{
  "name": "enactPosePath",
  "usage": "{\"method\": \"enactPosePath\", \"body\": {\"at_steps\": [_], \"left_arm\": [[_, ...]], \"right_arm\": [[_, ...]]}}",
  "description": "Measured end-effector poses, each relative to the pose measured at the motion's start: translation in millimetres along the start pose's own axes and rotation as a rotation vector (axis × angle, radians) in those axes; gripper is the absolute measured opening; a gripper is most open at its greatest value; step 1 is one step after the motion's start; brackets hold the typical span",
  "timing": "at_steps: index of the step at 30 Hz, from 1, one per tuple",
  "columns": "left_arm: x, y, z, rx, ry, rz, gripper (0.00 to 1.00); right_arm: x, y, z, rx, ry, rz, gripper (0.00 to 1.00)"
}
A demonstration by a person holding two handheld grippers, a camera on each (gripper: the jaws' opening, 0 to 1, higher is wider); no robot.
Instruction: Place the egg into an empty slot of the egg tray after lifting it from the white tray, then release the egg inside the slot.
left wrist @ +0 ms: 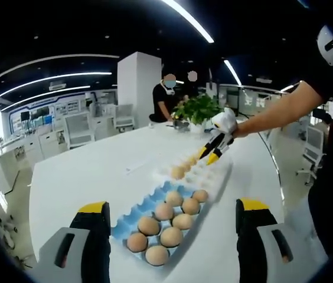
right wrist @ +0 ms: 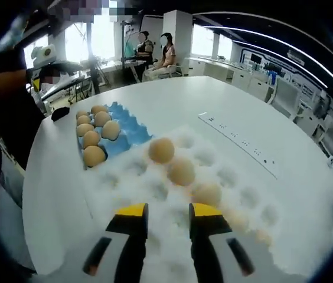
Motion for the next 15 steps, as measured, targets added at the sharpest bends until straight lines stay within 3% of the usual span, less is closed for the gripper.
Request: {"method": "enactPosePath", "body": {"at_steps": [15], "left_arm": [[4.5,4.9,15.6,-0.014,-0.009,0.006,0.9]], "right_arm": [[-21.8,28.7,-28.6,-0.077,-0.005,0.053,0.29]]}}
Point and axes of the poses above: the point that each gripper's makers call its tool centre point, and the gripper's own axes: z roughly forward along the fingers, y roughly to its right, x roughly out of its top, the point moved 4 cm from there along -z, roughly backward along the fingers, and after that the axes turned 6 degrees about -x, right-handed, at the moved point
